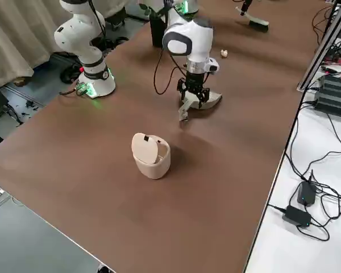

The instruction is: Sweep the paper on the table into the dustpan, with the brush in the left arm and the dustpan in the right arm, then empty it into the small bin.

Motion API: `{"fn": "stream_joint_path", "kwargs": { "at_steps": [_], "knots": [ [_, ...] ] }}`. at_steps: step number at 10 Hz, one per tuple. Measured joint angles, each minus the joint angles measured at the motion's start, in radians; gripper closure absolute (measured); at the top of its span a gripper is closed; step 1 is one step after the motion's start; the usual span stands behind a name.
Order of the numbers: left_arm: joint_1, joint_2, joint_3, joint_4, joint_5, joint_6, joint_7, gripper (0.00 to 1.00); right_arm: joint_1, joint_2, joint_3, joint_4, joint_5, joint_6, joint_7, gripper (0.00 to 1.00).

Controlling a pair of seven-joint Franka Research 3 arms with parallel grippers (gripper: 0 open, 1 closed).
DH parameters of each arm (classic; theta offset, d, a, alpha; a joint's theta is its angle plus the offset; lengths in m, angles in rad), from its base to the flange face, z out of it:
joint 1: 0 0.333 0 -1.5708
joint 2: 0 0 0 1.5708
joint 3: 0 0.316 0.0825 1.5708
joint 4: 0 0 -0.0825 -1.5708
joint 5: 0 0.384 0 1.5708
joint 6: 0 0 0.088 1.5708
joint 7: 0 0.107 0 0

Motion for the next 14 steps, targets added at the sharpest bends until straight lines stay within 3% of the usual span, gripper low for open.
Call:
{"fn": "stream_joint_path", "kwargs": {
  "at_steps": [4, 9, 11, 14],
  "knots": [
    [0.0, -0.012, -0.001, 0.007, 0.001, -0.05, 0.004, 0.47, 0.0, 0.057, 0.0, -0.005, 0.0, 0.03, 0.033, 0.0],
    [0.0, -0.016, -0.001, 0.008, 0.001, -0.065, 0.005, 0.49, 0.001, 0.06, 0.001, -0.024, 0.0, 0.032, 0.047, 0.04],
    [-0.002, -0.01, -0.002, 0.006, 0.001, -0.064, 0.005, 0.49, 0.004, 0.06, 0.004, -0.024, -0.001, 0.036, 0.049, 0.16],
    [-0.003, 0.004, -0.002, 0.006, 0.001, -0.062, 0.005, 0.56, 0.005, 0.06, 0.005, -0.024, -0.002, 0.036, 0.05, 0.64]
  ]
}}
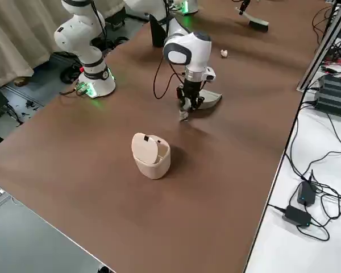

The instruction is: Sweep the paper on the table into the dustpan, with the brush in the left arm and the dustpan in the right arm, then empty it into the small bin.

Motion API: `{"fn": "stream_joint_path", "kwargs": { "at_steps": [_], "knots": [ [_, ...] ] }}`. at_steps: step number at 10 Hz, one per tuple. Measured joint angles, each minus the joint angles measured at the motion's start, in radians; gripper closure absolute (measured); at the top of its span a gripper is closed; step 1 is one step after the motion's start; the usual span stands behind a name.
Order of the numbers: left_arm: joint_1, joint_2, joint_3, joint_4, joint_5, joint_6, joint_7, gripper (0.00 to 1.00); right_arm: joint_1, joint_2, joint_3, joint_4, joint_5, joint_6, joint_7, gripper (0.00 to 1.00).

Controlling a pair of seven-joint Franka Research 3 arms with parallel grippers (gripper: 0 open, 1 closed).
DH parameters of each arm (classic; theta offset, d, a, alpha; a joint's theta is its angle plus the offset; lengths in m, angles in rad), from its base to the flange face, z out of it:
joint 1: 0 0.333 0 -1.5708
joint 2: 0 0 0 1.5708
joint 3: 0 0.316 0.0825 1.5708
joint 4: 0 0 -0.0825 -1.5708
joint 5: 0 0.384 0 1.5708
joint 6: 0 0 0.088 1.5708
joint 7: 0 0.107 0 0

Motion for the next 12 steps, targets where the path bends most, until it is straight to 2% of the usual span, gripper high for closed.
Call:
{"fn": "stream_joint_path", "kwargs": {
  "at_steps": [1, 3, 5, 6, 9, 10, 12],
  "knots": [
    [0.0, 0.0, 0.0, 0.0, 0.0, 0.0, 0.0, 0.6, 0.0, -0.001, 0.0, 0.002, -0.001, 0.004, 0.007, 0.67],
    [0.0, 0.0, 0.0, 0.001, 0.0, 0.0, 0.0, 0.72, 0.0, -0.004, 0.001, 0.004, -0.004, 0.004, 0.007, 0.67],
    [0.0, 0.0, -0.001, 0.012, 0.0, 0.001, 0.001, 0.73, 0.001, -0.013, 0.01, 0.013, -0.007, -0.002, 0.007, 0.67],
    [0.0, 0.0, -0.009, 0.042, 0.001, -0.021, 0.002, 0.73, 0.001, -0.023, 0.023, 0.027, -0.008, -0.034, 0.007, 0.67],
    [-0.007, -0.001, -0.098, 0.222, 0.001, -0.239, -0.01, 0.73, 0.002, -0.041, 0.104, 0.14, -0.009, -0.203, 0.008, 0.67],
    [-0.008, -0.001, -0.131, 0.252, 0.0, -0.278, -0.026, 0.73, 0.004, -0.04, 0.137, 0.198, -0.009, -0.261, 0.008, 0.67],
    [-0.026, 0.012, -0.216, 0.25, 0.0, -0.296, -0.119, 0.73, 0.01, -0.013, 0.21, 0.302, -0.017, -0.344, 0.049, 0.67]
  ]
}}
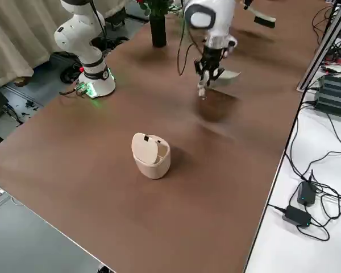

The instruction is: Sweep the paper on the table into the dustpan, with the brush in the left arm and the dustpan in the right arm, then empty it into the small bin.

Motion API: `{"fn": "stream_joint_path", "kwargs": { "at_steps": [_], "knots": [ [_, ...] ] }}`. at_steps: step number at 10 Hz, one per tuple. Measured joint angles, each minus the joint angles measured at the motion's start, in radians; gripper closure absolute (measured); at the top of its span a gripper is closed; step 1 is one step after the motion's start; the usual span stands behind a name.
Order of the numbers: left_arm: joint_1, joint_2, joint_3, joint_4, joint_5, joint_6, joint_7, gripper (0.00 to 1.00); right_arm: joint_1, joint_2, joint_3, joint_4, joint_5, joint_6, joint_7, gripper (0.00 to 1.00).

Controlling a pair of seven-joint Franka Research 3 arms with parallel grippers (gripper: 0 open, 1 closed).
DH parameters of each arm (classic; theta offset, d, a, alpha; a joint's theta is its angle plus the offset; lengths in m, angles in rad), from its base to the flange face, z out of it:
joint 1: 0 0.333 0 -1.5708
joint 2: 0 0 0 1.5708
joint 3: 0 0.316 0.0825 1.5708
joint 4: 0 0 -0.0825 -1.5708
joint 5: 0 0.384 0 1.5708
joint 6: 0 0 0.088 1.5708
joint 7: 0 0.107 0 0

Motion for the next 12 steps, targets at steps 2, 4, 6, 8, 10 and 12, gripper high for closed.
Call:
{"fn": "stream_joint_path", "kwargs": {
  "at_steps": [2, 4, 6, 8, 10, 12],
  "knots": [
    [-0.122, 0.046, -0.07, 0.001, -0.002, 0.002, -0.208, 0.73, 0.009, 0.073, 0.075, 0.061, -0.077, -0.04, 0.134, 0.67],
    [-0.253, 0.062, -0.079, 0.008, -0.032, 0.003, -0.343, 0.73, 0.02, 0.163, 0.159, 0.11, -0.152, -0.079, 0.31, 0.67],
    [-0.332, 0.067, -0.079, 0.01, -0.043, 0.023, -0.446, 0.73, 0.038, 0.241, 0.198, 0.173, -0.169, -0.135, 0.405, 0.67],
    [-0.377, 0.111, -0.078, 0.008, -0.046, 0.12, -0.567, 0.73, 0.043, 0.29, 0.226, 0.205, -0.182, -0.144, 0.445, 0.67],
    [-0.432, 0.197, -0.078, 0.014, -0.046, 0.231, -0.643, 0.73, 0.054, 0.305, 0.25, 0.209, -0.195, -0.145, 0.458, 0.67],
    [-0.466, 0.265, -0.077, 0.081, -0.046, 0.255, -0.697, 0.73, 0.067, 0.31, 0.26, 0.209, -0.195, -0.147, 0.472, 0.67]
  ]
}}
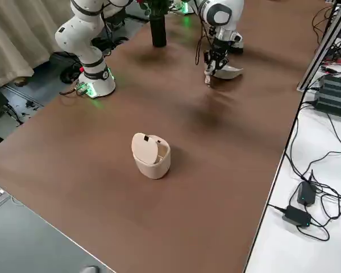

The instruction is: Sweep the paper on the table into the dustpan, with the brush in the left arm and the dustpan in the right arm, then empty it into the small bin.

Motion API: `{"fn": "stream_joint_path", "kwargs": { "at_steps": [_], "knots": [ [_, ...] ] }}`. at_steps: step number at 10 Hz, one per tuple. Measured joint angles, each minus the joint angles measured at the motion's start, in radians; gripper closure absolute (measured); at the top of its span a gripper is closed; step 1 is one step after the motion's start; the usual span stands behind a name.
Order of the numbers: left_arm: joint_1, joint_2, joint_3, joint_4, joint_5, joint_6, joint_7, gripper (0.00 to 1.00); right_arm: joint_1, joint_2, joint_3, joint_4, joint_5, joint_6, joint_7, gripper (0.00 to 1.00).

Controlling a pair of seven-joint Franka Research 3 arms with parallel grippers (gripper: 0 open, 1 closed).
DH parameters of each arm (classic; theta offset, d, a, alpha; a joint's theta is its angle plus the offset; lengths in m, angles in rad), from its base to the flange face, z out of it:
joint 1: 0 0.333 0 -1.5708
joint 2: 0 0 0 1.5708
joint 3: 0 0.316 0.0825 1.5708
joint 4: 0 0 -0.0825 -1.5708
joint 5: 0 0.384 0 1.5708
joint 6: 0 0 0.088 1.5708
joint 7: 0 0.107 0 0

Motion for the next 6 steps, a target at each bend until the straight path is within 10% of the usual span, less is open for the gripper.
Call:
{"fn": "stream_joint_path", "kwargs": {
  "at_steps": [6],
  "knots": [
    [-0.092, 0.117, 0.005, 0.146, 0.0, -0.002, -0.087, 0.73, 0.024, 0.033, 0.006, 0.011, -0.026, 0.0, 0.029, 0.67]
  ]
}}
